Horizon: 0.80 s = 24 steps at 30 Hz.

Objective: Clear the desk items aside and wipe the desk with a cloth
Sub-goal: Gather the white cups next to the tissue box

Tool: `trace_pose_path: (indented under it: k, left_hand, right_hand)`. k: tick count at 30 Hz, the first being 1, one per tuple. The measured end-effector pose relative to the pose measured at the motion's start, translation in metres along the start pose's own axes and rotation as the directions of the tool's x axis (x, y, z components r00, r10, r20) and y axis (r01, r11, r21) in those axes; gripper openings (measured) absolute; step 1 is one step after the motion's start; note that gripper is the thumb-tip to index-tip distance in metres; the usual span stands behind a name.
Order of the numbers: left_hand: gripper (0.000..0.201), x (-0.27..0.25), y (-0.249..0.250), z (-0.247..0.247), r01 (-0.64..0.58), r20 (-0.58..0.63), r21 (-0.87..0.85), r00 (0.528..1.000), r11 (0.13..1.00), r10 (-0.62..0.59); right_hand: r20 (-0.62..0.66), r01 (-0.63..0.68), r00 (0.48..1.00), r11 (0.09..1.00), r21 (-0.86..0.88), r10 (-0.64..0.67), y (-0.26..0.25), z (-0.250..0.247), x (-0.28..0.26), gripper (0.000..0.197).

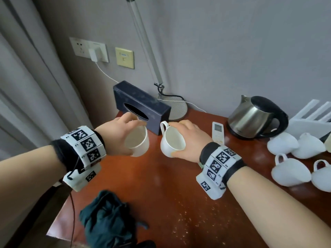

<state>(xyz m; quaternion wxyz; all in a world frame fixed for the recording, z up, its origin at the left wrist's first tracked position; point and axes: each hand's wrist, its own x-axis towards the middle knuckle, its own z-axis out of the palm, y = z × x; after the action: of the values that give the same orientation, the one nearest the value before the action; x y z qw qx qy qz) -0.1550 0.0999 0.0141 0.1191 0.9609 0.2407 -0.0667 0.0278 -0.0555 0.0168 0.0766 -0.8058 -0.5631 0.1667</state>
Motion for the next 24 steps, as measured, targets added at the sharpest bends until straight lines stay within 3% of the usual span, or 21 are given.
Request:
trace_pose_path:
  k: [5,10,17,24]
  left_hand:
    - [0.092,0.017,-0.062,0.014,0.14,0.038,-0.078,0.99,0.987,-0.137]
    - [0.079,0.047,-0.101,0.031,0.17,0.128,-0.068,0.979,0.983,-0.16]
    - [0.074,0.087,-0.116,0.037,0.136,0.139,-0.103,0.983,0.985,-0.121]
    - [0.091,0.091,-0.123,0.037,0.16,0.122,-0.2,0.983,0.967,-0.138]
  right_hand:
    - [0.014,-0.095,0.995,0.993,0.075,0.094,-0.041,0.032,0.054,0.071]
    - [-0.029,-0.184,0.982,0.978,0.102,0.188,-0.061,0.059,0.097,0.065]
    - [0.021,-0.21,0.978,0.977,0.021,0.21,-0.066,0.079,0.133,0.065]
    - [0.01,-0.181,0.983,0.981,-0.07,0.182,-0.064,0.079,0.128,0.064]
